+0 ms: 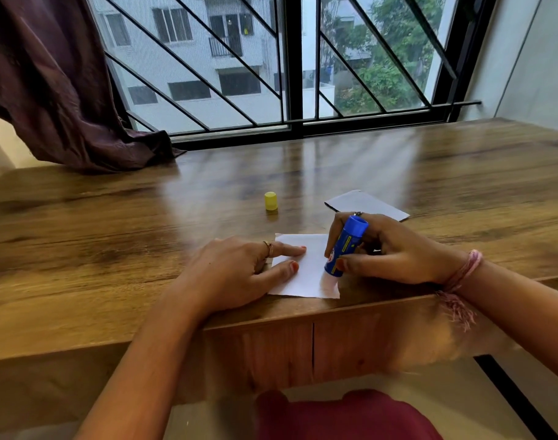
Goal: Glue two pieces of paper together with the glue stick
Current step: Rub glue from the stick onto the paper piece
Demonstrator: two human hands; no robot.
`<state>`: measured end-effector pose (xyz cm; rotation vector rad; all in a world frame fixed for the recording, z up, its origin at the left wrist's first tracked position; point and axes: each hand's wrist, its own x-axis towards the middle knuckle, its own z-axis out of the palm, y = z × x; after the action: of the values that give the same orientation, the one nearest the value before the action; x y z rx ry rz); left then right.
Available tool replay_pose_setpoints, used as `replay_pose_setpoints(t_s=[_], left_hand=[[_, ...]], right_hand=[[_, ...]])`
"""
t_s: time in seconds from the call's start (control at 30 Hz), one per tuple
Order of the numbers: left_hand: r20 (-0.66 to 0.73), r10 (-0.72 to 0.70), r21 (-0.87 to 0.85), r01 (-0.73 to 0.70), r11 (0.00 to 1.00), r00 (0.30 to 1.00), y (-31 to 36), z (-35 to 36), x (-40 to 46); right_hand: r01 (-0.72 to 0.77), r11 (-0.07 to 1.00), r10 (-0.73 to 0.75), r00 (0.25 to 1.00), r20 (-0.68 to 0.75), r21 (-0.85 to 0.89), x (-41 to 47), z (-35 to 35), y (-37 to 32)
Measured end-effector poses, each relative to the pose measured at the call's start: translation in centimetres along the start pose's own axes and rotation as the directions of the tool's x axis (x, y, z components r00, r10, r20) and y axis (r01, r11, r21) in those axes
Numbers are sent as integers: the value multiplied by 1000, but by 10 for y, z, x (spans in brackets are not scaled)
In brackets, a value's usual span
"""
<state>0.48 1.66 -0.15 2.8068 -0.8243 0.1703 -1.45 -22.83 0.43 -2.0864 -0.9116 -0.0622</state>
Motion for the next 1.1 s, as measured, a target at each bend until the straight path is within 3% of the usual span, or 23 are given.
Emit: replay_pose_setpoints(t_s=[0.57,0.8,0.87,0.93,1.03,1.1], left_hand=[[25,-3,-12,3,1000,1000,0,-2,-1],[95,-27,-52,32,998,995,-1,-6,3],[86,-34,-62,39,997,996,-1,-6,2],[54,-43,-87,48,995,998,-2,-4,0],[11,-56,-121,56,991,998,-2,-1,-2],[-22,-69,-123,66,990,997,0,2,-3]], right_hand=[[-35,999,35,999,31,-8,0,0,-2],[11,999,-12,999,36,43,-1,-1,0],[29,977,-17,998,-58,212,-2,-1,0],[72,912,42,963,-265,404,-2,-3,2],[104,839,239,811,-534,533,1,-10,5],[93,813,340,726,-598,575,3,-14,5]])
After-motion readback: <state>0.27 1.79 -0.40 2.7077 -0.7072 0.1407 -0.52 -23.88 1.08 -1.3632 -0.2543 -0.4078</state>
